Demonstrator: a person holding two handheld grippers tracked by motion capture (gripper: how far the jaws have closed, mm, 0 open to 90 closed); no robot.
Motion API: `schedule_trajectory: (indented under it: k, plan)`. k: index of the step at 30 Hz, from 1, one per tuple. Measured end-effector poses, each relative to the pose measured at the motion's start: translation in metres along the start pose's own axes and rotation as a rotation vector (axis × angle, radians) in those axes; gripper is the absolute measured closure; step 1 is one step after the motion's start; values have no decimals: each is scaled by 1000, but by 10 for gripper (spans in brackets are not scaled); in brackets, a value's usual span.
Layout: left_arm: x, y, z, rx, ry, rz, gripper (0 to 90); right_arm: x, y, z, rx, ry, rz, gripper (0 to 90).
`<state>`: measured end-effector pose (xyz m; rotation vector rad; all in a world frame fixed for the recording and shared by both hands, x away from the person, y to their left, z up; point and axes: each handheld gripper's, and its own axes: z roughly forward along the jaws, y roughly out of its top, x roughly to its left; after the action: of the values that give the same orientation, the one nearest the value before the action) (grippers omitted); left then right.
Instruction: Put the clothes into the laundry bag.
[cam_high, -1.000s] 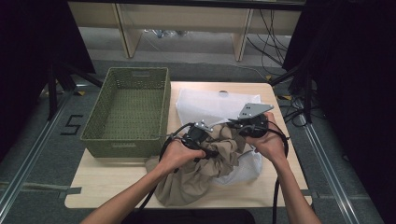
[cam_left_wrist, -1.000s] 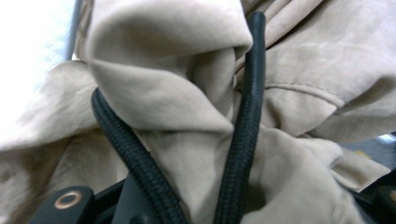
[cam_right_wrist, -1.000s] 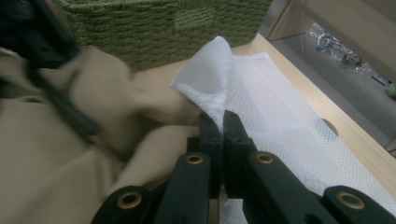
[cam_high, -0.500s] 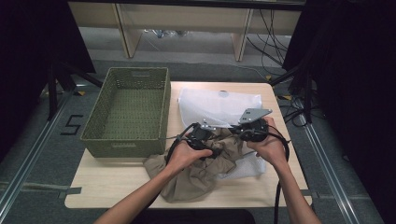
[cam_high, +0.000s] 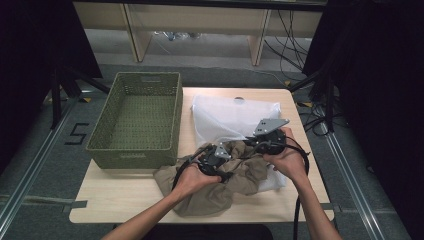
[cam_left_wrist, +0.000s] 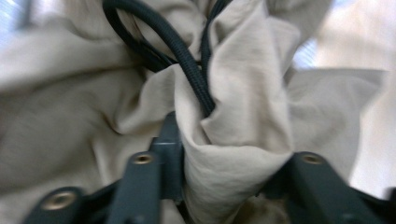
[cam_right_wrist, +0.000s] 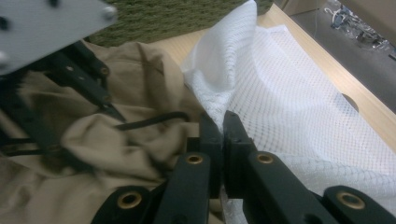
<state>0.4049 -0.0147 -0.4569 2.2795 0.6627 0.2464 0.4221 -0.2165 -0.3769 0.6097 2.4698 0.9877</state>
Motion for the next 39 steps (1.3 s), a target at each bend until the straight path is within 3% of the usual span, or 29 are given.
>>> schedule_trajectory:
  k: [3, 7, 8, 9, 10, 11, 14, 15, 16, 17, 18, 21, 23, 25, 27, 29, 30, 31, 32, 33, 34, 35, 36, 37, 38, 39]
  plan:
    - [2, 13, -9, -73, 51, -38, 659, 4, 1, -6, -11, 7, -19, 897]
    - [9, 27, -12, -149, 53, -117, 655, 8, 1, -14, -22, 3, -13, 897]
    - [9, 27, -12, -149, 53, -117, 649, 9, 1, -15, -20, 1, -3, 897]
    - [12, 26, -4, -139, 63, -144, 638, 9, 0, -15, -15, 2, -9, 897]
    - [21, 20, 15, -93, 45, -187, 617, 9, -1, -14, -12, 2, -14, 897]
    - [22, 16, 20, -75, 25, -213, 581, 9, -3, -13, -2, 0, -11, 897]
    - [19, 12, 17, -83, 35, -196, 442, 7, -9, -10, 14, 4, 22, 897]
    - [14, 9, 3, -75, 57, -157, 383, 6, -10, -9, 12, 6, 10, 897]
    - [14, 9, 3, -75, 57, -157, 342, 6, -10, -9, 12, 6, 10, 897]
    - [12, 5, -17, -87, 40, -143, 309, 5, -12, -8, 16, 9, 12, 897]
    - [12, 2, -27, -104, 39, -140, 272, 5, -12, -8, 16, 10, 11, 897]
    - [12, -13, -53, -85, 62, -107, 200, 6, -12, -8, 16, 8, 14, 897]
    - [17, -28, -61, -63, 91, -95, 174, 6, -12, -8, 18, 9, 15, 897]
    - [23, -42, -60, -19, 140, -83, 159, 6, -12, -6, 18, 14, 4, 897]
    - [26, -48, -58, -14, 141, -90, 158, 8, -12, -5, 32, 12, 16, 897]
    - [32, -55, -47, -4, 119, -145, 161, 9, -12, -4, 24, 8, 16, 897]
    - [37, -58, -34, 14, 137, -128, 171, 9, -11, -2, 23, 12, 4, 897]
    - [40, -58, -27, 35, 122, -110, 169, 10, -10, -2, 27, 11, 12, 897]
    - [42, -57, -21, 43, 115, -121, 164, 11, -10, -1, 26, 11, 7, 897]
    - [42, -57, -21, 43, 115, -121, 204, 12, -10, 0, 31, 18, 6, 897]
    - [42, -57, -16, 41, 91, -120, 342, 12, -10, 1, 31, 15, 3, 897]
    - [38, -54, -8, 76, 89, -36, 398, 11, -11, 2, 28, 22, -8, 897]
    - [35, -53, -5, 65, 85, 8, 540, 12, -11, 3, 32, 23, -2, 897]
    - [32, -51, -4, 35, 87, 6, 710, 12, -11, 4, 36, 15, 6, 897]
    - [32, -51, -4, 35, 87, 6, 780, 12, -11, 4, 36, 15, 6, 897]
    - [24, -45, -7, -1, 67, 33, 819, 13, -11, 5, 33, 28, -8, 897]
